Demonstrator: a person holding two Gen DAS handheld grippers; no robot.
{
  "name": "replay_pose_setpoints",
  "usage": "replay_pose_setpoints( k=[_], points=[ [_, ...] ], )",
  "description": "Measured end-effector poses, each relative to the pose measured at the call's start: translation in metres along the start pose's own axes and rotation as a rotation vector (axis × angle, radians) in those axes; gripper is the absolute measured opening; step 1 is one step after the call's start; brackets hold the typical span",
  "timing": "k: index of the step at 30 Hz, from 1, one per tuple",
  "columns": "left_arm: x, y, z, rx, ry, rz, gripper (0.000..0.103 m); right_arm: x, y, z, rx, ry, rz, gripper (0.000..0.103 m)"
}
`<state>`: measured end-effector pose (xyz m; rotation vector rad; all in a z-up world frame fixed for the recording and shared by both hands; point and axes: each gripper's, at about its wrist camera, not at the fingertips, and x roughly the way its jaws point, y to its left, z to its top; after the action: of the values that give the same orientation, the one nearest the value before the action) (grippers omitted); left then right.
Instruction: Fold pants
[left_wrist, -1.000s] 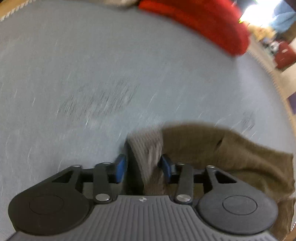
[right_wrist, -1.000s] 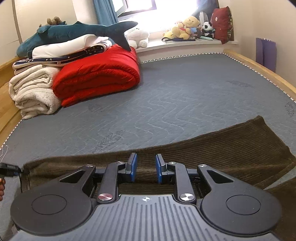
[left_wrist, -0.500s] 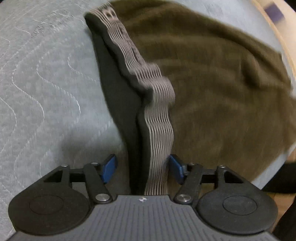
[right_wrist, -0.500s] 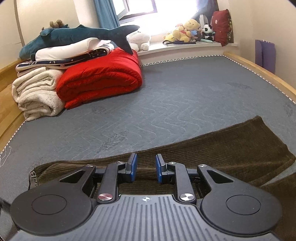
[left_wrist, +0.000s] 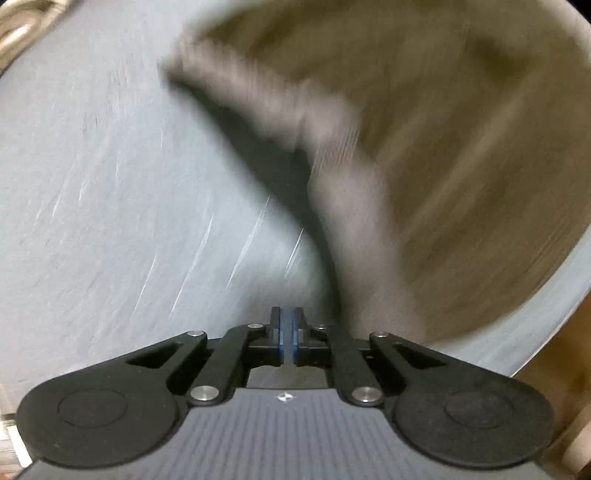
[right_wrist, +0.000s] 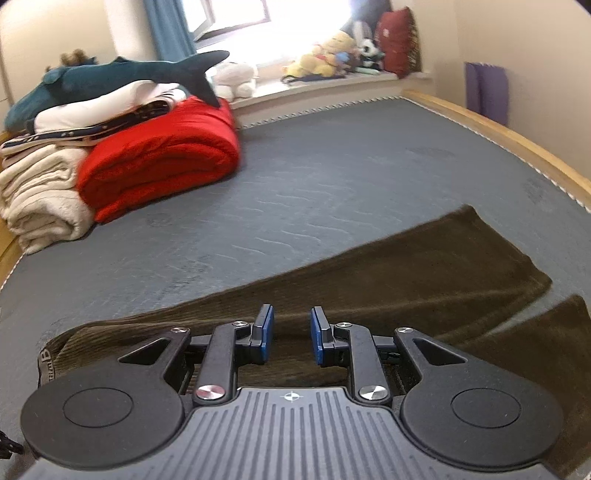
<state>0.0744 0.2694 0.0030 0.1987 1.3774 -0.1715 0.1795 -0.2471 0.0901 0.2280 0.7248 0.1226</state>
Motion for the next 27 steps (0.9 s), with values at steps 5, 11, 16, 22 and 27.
replay_pose_setpoints(
  k=[5, 11, 16, 22, 27],
  points=[
    [-0.028, -0.026, 0.019, 0.073, -0.175, -0.167, 0.005, -0.001, -0.008, -0.003, 0.014, 0.007, -0.007, 0.023],
    [0.017, -0.056, 0.006, 0.311, 0.055, -0.041, 0.006, 0.001, -0.005, -0.006, 0.002, 0.016, -0.006, 0.023],
    [-0.008, -0.051, 0.02, 0.209, -0.065, -0.207, 0.012, -0.002, -0.001, -0.008, -0.045, 0.0, -0.005, 0.023],
    [0.009, -0.068, 0.027, 0.3, -0.013, -0.1, 0.014, 0.0, 0.008, -0.013, -0.11, -0.007, -0.023, 0.023],
    [-0.039, -0.07, 0.047, 0.187, -0.312, -0.172, 0.048, -0.012, 0.01, -0.007, -0.103, -0.044, 0.007, 0.023]
  ],
)
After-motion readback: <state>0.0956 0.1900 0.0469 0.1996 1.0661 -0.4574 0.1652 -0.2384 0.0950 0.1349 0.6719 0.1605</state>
